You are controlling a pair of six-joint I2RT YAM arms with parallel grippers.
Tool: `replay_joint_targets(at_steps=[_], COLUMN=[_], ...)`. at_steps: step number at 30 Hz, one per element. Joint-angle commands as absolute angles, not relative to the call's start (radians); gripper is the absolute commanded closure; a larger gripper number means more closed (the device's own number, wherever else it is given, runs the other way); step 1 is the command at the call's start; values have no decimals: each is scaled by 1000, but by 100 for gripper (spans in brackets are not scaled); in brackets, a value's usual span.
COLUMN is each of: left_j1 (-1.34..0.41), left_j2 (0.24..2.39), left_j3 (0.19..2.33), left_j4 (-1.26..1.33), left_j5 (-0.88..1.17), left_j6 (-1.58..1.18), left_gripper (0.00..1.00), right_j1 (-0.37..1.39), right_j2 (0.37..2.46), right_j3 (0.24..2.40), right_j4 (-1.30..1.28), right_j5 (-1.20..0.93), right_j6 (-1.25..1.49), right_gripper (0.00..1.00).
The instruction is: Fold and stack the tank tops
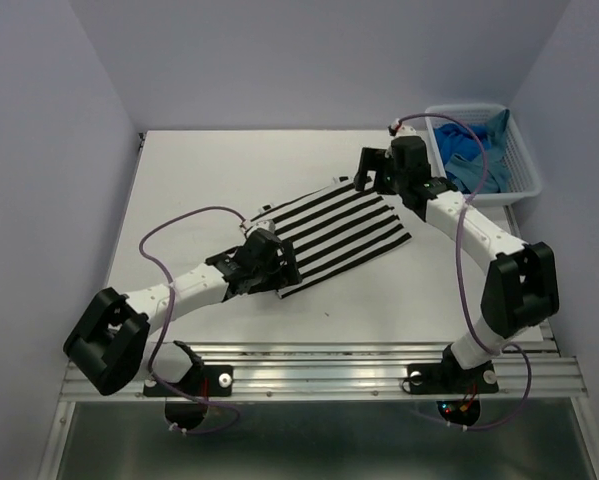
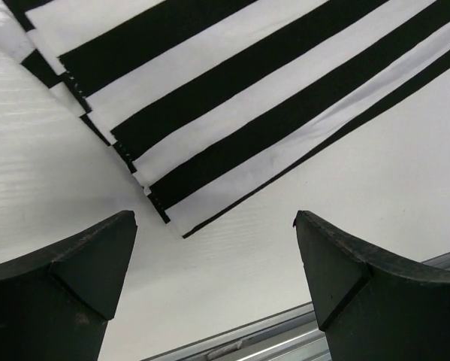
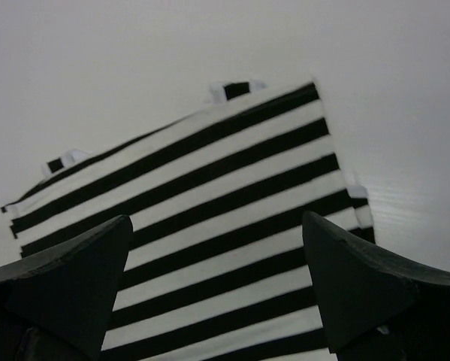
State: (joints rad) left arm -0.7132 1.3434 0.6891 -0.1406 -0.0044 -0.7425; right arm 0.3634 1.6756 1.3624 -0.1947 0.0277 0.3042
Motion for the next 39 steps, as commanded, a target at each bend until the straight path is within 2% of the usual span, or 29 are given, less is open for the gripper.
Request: replay_joint_targets(at_steps=[1,9,13,15,21,22,24,25,31,32,34,35,37,38,39], left_j1=[-724,-724,-724,-724,-724,-724,-724,-724,-724,-724,-724,-724,-724,-724,-724], left_j2=[1223,1158,1184,1213,1302,1313,1330,1342,1359,1362,1365,1368,1379,1384,1391], left_j3=[643,542,503,497,491,491,491,489,485,486,497,500,511,523,531], left_j4=[-221,-161,-89,-66,24,31,37,38,38,38,35,31,23,6,2], left_j5=[-100,-38,-5,27,80,83,89,94,84,83,81,78,64,58,45], left_j6=[-822,-907,-930,-943,-962,-962,-962,-959,-962,-960,-959,-957,-950,-946,-943], left_gripper=[1,1,2,5,28,39,48,57,71,72,77,82,92,100,100], right_j1=[357,325,236,203,132,121,103,89,78,78,78,78,78,78,78], right_j2=[1567,1448,1459,1471,1514,1523,1549,1555,1641,1667,1695,1709,1744,1752,1755], right_j3=[1212,1056,1031,1022,1005,1003,994,993,992,996,1008,1014,1025,1029,1028], right_j4=[-219,-299,-299,-299,-298,-296,-282,-276,-218,-207,-195,-195,-195,-195,-195], right_j5=[145,308,243,209,192,180,151,118,77,66,45,44,37,31,20], right_j6=[316,406,454,465,486,489,495,495,503,503,500,500,502,506,508], right_gripper=[0,0,0,0,0,0,0,0,4,8,10,18,26,35,39])
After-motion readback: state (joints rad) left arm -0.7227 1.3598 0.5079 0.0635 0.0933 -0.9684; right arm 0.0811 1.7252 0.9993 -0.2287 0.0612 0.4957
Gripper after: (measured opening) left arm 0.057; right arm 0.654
